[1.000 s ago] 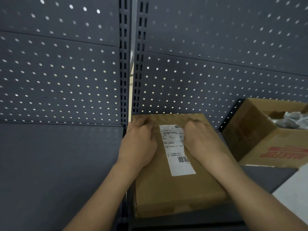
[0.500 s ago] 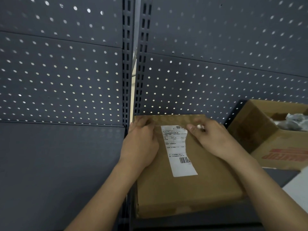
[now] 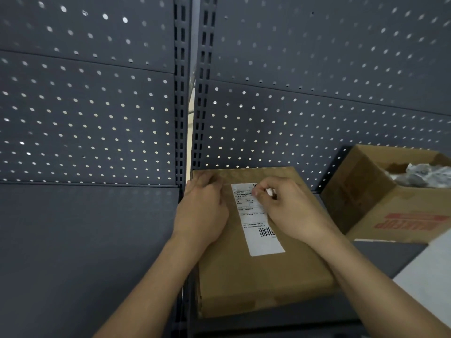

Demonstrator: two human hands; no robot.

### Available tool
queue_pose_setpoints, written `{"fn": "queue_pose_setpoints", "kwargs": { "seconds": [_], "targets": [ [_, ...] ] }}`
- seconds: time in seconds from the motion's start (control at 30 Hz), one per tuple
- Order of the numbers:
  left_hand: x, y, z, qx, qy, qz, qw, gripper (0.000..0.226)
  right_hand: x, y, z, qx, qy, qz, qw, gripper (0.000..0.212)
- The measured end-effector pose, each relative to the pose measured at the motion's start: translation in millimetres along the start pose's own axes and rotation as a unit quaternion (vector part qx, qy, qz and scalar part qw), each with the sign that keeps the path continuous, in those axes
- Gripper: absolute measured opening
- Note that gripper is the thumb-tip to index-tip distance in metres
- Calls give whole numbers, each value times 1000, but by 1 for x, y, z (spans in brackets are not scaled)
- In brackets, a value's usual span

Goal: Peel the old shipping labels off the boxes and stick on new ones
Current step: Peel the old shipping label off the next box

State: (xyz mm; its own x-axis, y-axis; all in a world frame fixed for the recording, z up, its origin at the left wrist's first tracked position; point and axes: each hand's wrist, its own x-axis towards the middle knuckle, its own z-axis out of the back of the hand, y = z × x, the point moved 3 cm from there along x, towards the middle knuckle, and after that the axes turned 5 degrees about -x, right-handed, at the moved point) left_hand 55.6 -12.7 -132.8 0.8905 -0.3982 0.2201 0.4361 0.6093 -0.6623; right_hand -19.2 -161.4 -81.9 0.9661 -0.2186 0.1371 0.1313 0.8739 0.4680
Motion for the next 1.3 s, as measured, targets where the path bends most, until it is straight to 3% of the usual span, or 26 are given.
{"fn": "queue_pose_setpoints", "kwargs": {
  "seconds": [0.23,0.43,0.7,0.87,1.3],
  "targets": [
    [-3,-4,3,-4,-1,6,1000,45,-5,-12,2,99,9,10,995,17],
    [-2,-3,3,-11,-4,-1,1000,47,-2,-23,14,15,-50,-2,999,18],
    [-2,-2,1,-14,-10,-9,1000,47,-6,-20,2,-115,-40,22,992,48],
    [-2,-1,1,-16,-4,-4,1000,44,-3,-12,-3,-117,-28,62,991,21],
    [-1,-3,1,1,-11,-3,1000,41,-25,-4,-2,24,-55,88,994,15]
  ]
}}
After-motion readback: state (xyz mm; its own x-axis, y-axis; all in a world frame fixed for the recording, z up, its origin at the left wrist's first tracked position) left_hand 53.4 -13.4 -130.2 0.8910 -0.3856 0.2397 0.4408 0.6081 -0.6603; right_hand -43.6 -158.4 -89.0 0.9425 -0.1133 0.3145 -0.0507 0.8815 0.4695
